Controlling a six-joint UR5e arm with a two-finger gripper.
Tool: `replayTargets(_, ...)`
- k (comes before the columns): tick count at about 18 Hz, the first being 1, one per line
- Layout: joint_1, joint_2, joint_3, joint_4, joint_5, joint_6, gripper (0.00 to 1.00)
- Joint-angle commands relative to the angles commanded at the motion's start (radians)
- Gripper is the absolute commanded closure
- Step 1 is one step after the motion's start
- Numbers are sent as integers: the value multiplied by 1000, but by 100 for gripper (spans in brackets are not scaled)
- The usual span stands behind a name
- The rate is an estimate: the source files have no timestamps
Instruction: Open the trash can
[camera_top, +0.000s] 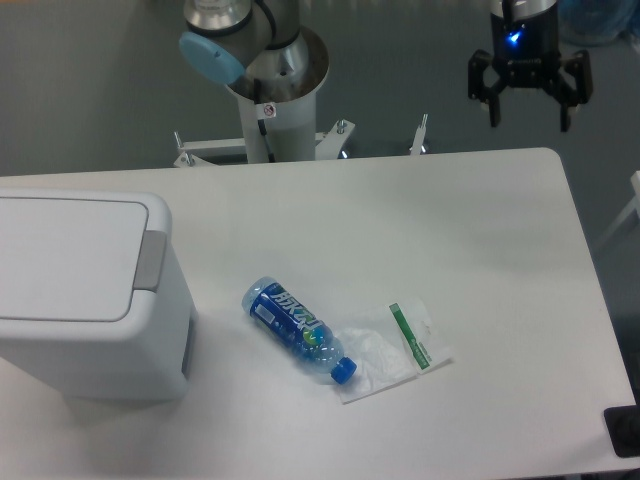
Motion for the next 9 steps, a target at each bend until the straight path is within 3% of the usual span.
replayTargets(9, -26, -28, 6, 3, 2, 0, 0)
